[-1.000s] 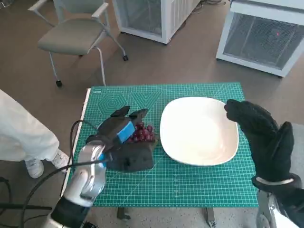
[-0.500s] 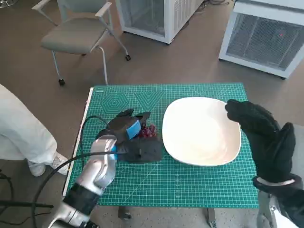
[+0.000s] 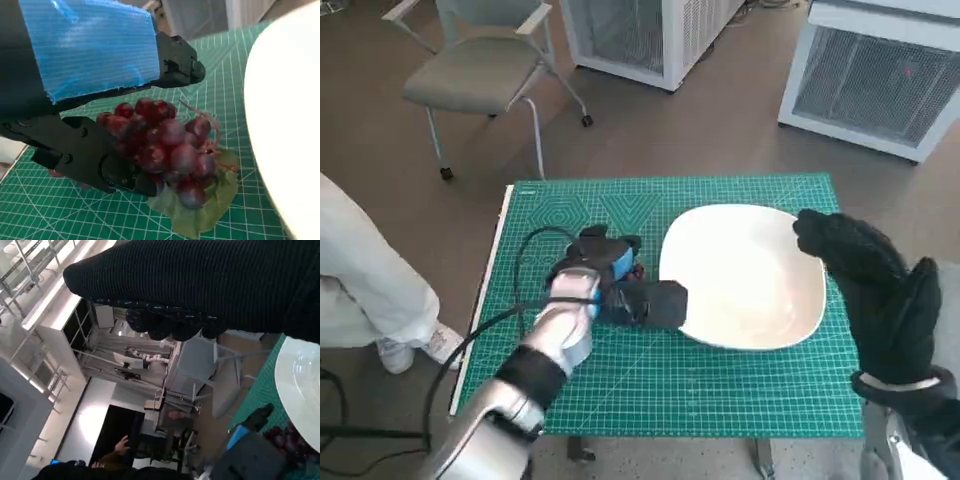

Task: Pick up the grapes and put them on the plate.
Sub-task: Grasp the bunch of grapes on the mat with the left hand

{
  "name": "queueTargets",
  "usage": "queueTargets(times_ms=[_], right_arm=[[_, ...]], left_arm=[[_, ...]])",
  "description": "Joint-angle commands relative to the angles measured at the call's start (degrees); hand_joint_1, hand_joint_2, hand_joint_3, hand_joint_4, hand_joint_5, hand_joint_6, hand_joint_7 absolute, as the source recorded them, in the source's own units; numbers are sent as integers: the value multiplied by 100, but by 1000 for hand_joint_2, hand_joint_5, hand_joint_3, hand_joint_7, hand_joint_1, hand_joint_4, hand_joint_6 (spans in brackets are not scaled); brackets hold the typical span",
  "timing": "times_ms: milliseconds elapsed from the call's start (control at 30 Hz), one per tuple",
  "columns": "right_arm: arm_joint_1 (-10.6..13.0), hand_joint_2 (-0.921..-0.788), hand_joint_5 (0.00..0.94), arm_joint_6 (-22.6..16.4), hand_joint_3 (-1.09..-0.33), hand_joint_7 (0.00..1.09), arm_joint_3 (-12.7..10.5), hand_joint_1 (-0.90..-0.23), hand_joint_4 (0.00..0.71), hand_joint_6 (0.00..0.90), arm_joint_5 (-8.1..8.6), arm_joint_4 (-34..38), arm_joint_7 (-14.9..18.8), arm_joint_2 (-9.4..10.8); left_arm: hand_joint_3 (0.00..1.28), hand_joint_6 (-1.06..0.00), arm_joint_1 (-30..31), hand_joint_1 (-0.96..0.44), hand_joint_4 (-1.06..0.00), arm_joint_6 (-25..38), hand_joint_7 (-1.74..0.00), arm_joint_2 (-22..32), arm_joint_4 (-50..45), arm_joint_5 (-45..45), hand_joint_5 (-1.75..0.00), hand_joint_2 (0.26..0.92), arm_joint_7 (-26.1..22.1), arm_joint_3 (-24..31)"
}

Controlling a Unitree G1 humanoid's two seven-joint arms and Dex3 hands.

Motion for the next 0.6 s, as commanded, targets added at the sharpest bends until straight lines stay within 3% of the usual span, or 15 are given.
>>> queueTargets(times_ms=[33,300,600], right_arm=[[126,-921,449,66,-602,930,-23,-537,268,117,15,53,31,-36],[129,-921,455,87,-601,931,-39,-537,266,117,16,41,16,-40],[137,-921,460,109,-602,930,-32,-536,263,117,18,5,2,-29]], left_arm=[[6,-344,-243,-217,-153,-127,-22,-91,454,-152,-16,781,142,-7],[8,-402,-341,-229,-188,-277,-40,-171,874,-368,-21,796,205,25],[4,-348,-372,-135,-191,-360,-6,-188,1087,-530,-8,797,202,24]])
